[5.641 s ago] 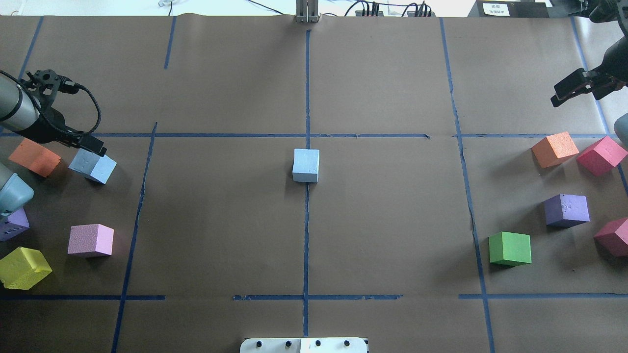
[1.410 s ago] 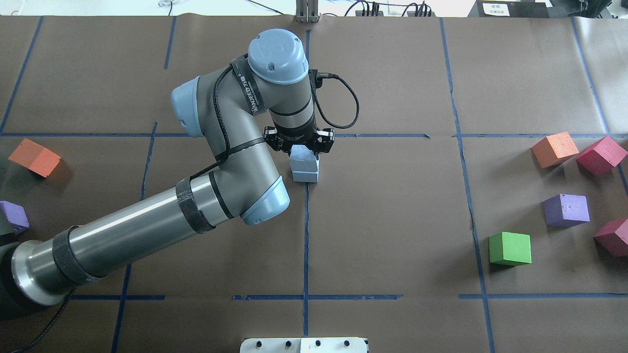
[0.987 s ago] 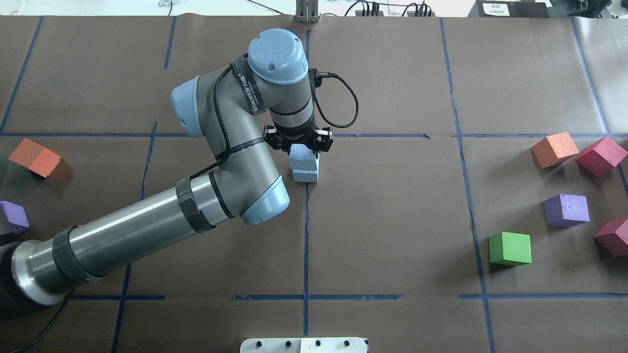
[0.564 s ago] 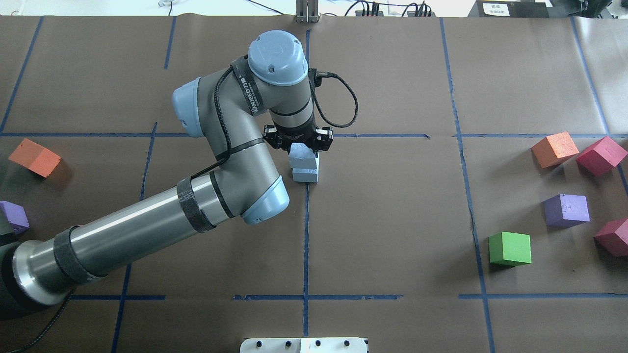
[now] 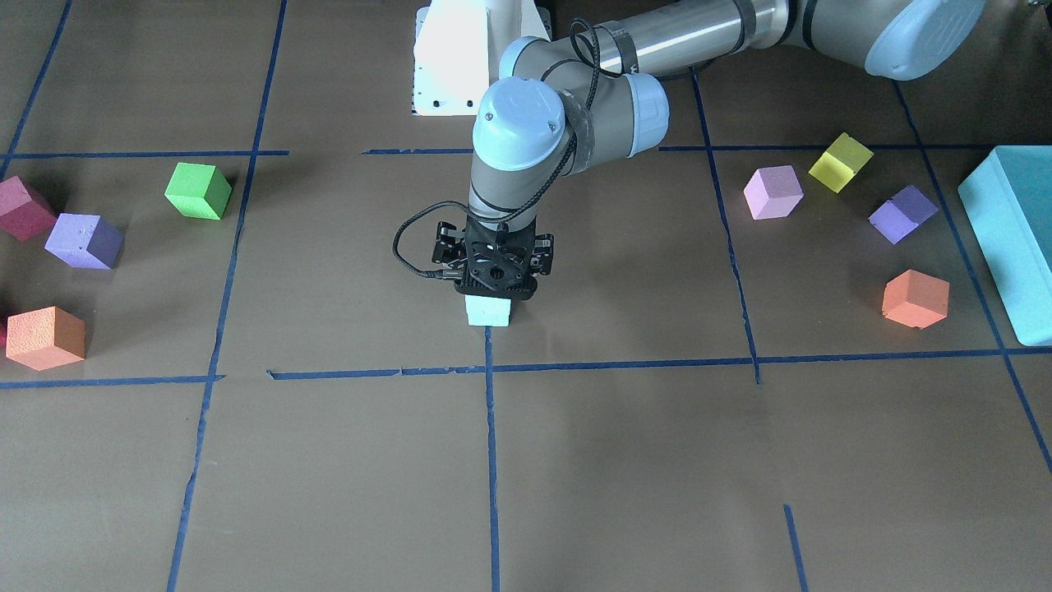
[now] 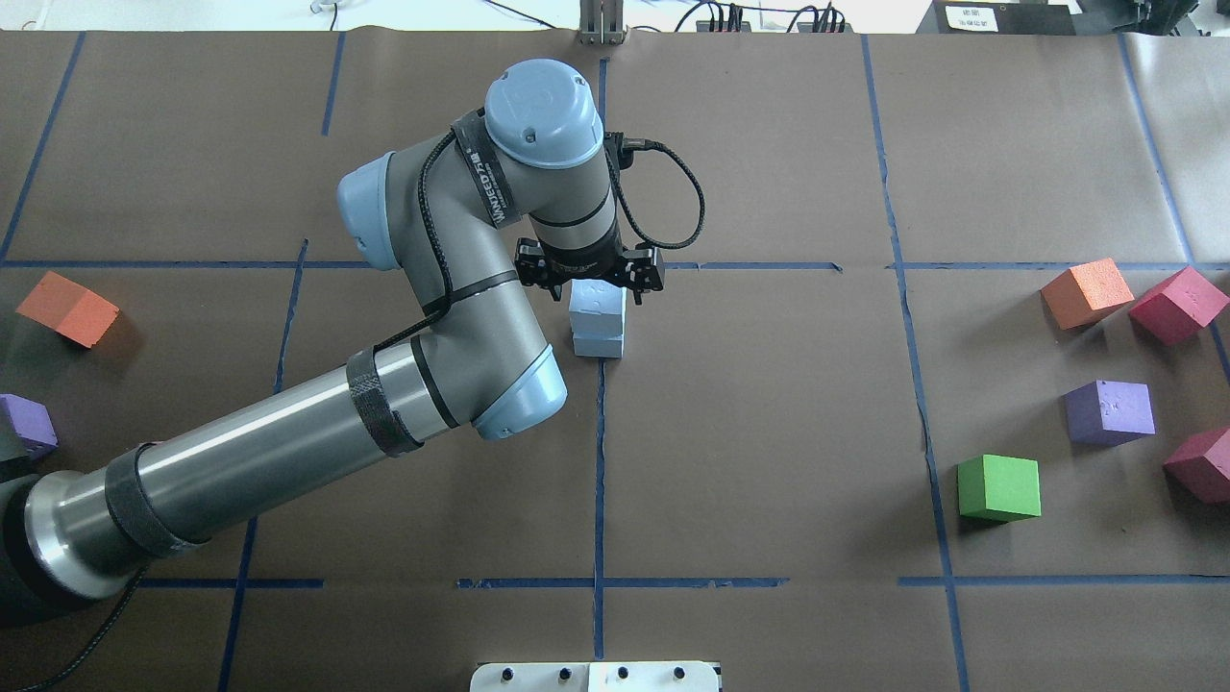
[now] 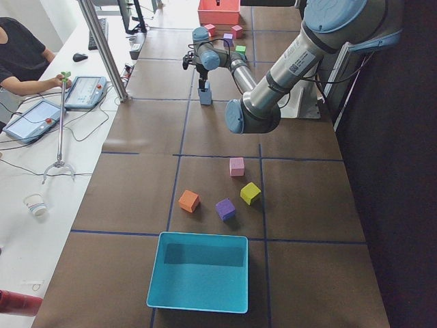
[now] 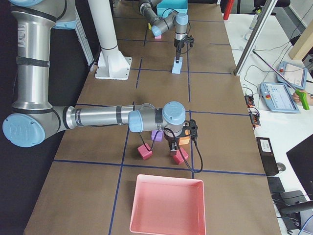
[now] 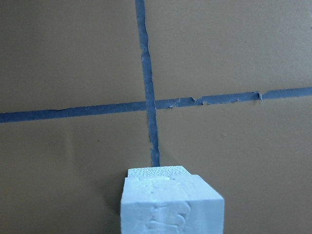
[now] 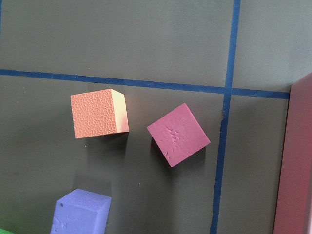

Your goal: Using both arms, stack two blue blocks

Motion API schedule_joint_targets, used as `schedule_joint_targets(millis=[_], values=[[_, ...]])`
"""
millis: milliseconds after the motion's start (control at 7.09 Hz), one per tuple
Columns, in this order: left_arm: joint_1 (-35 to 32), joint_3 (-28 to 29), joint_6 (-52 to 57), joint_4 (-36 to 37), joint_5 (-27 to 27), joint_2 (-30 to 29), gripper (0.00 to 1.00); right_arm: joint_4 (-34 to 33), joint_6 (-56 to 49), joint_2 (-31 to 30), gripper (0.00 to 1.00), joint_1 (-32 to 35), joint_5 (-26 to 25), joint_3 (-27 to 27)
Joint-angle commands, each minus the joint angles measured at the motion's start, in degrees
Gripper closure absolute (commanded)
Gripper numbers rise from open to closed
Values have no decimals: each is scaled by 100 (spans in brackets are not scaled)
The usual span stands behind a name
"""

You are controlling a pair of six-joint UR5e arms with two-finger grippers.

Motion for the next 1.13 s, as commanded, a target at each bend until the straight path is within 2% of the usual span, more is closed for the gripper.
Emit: schedule_joint_targets(millis=[0,141,282,423,705,846,987], values=[[-51,-41,-1,47,-9,0,0,0,-9,1,0,0,0,-9],[-208,-198,-1,117,-70,0,0,0,-9,1,0,0,-9,-9],[-436,-513,16,500,-314,35,0,0,-9,1,0,0,-9,-18],[-716,-960,69,913,-743,166,0,0,-9,1,0,0,-9,-18],[-1192,-2416,540,1739,-1080,1015,0,9,-9,1,0,9,-18,-9],[-1559,-3189,1205,2066,-1090,1672,0,9,-9,1,0,0,-18,-9],[-1928,-3762,1873,2077,-1107,2418,0,9,-9,-8,0,0,-27,-18]])
